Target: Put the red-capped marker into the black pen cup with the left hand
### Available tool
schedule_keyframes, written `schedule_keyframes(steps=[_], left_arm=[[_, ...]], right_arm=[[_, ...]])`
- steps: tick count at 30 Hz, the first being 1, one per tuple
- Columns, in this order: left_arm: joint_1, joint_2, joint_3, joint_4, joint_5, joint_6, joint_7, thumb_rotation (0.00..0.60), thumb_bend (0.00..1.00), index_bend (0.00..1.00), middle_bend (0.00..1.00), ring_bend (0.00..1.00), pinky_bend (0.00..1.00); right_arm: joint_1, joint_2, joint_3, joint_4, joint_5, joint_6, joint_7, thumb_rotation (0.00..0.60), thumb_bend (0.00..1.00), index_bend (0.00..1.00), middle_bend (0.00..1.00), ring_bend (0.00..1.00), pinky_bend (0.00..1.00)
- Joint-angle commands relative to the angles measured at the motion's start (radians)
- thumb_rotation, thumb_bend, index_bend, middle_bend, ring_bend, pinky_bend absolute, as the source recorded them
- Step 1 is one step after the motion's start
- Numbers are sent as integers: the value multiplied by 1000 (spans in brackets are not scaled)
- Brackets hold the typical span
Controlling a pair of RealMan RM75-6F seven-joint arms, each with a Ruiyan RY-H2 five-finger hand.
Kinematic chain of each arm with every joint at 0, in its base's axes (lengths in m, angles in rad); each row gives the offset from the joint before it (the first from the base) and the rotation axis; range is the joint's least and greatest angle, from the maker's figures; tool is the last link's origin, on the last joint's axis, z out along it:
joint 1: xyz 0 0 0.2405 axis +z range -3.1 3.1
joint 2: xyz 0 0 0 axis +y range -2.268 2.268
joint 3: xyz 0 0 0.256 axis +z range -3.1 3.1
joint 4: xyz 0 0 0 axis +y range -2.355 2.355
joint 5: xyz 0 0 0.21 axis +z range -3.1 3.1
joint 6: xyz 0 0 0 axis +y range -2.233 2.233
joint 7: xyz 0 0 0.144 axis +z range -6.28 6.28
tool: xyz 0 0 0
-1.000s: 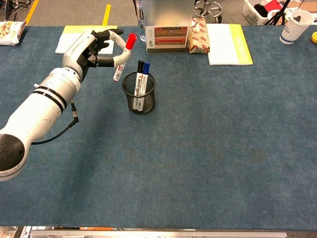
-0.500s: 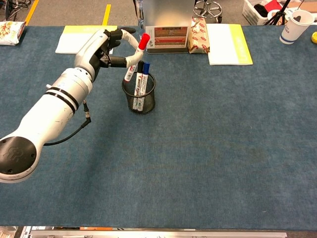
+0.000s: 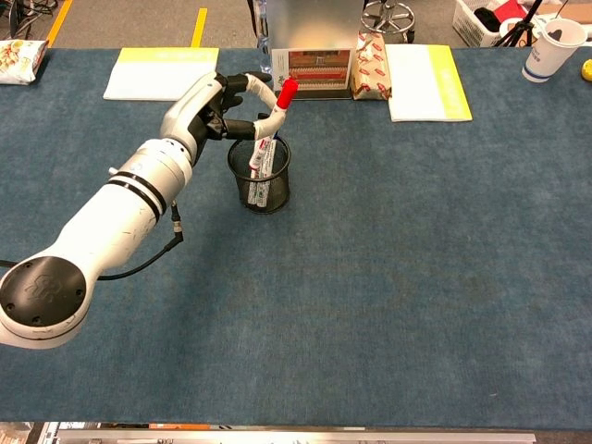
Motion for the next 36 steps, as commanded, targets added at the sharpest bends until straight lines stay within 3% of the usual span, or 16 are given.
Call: schedule_keyframes(steps=[1,5,8,10,15,21,28,36], left_arm=[[6,4,5,3,1,-10,-18,600,347,588,138,0,0],[9,14,11,9,15,-39,-51,600,345,545,136,0,0],[12,33,20,5,37,-71,-83,600,321,358,90,0,0],[13,37,22,4,45,-75,-91,600,252,225,44,0,0],[17,50,22,-3,71,-78,-118,600,167,94,4,0,0],[26,80,31,-20,134,-41,-104,600,166,139,4,0,0],[42,140,80,-75,182,11,9,600,166,214,0,0,0],[87,335,240,-115,344,84,306,600,166,318,31,0,0]], right_arm=[[0,0,0,0,0,0,0,600,0,473,313,245,460],[1,-1,0,1,2,-2,-2,600,0,473,313,245,460],[0,0,0,0,1,0,-1,600,0,473,313,246,460],[0,0,0,0,0,0,0,600,0,473,313,245,460],[0,0,0,-1,0,0,0,600,0,473,313,245,460],[0,0,0,0,1,0,0,600,0,473,313,246,460],[1,-3,-1,2,2,-3,-6,600,0,473,313,245,460],[0,-1,-1,0,0,1,-4,600,0,473,313,245,459]])
